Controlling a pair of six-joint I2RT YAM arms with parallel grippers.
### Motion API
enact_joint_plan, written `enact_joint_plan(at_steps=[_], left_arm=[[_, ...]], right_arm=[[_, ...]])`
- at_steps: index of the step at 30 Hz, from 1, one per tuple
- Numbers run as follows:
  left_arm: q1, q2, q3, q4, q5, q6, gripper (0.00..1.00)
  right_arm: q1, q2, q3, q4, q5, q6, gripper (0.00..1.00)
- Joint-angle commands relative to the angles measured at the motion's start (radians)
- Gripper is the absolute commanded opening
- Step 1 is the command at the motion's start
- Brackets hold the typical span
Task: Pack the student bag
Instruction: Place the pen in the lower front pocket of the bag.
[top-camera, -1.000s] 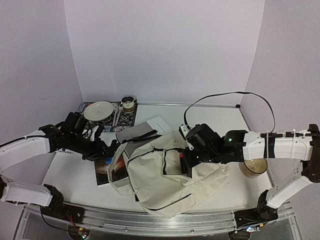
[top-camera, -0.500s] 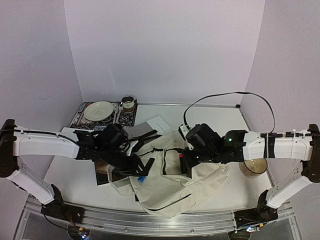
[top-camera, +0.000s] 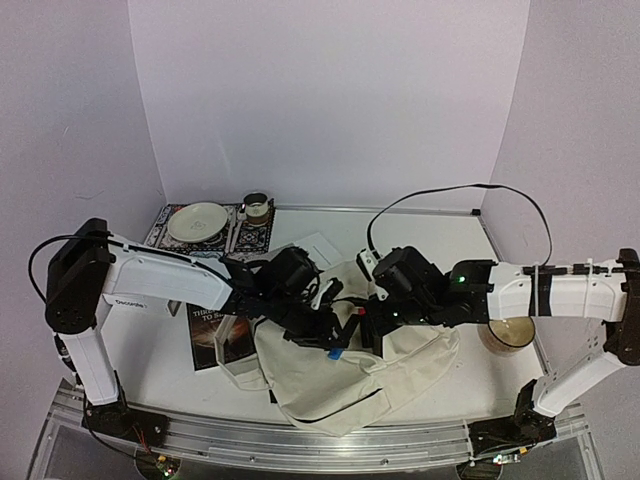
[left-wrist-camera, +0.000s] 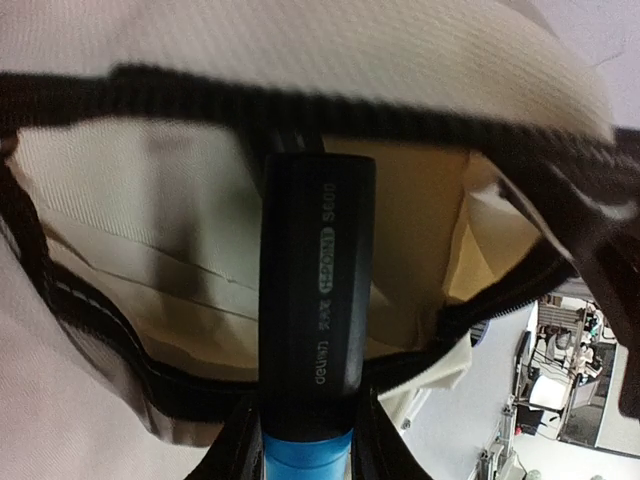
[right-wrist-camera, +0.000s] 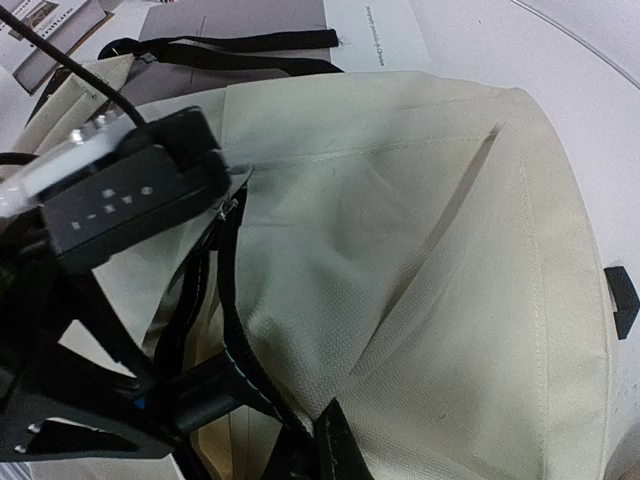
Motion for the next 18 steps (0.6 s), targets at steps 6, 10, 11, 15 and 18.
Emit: enact_joint_plan(at_steps=[6,10,11,15,18], left_arm=[[0.034,0.075,0.105,0.133,-0.158,-0.113,0.02],[0.035,0.106,0.142,0.184,-0.208,-0.160,0.08],[0.036,0.111,0.144,0.205,-0.212,-0.177,0.10],[0.033,0.129,0.145,0.281,-0.153,-0.210,0.28],[0.028,0.107,0.122,0.287,-0.143,-0.206,0.40]], right_arm=[[0.006,-0.065,-0.003,0.041,-0.035,0.013,0.00],[0.007,-0.065,-0.001,0.042,-0.042,0.015,0.00],[0.006,-0.064,-0.001,0.042,-0.042,0.015,0.00],[0.007,-0.057,0.001,0.041,-0.043,0.016,0.00],[0.008,-0.055,0.002,0.042,-0.041,0.015,0.00]])
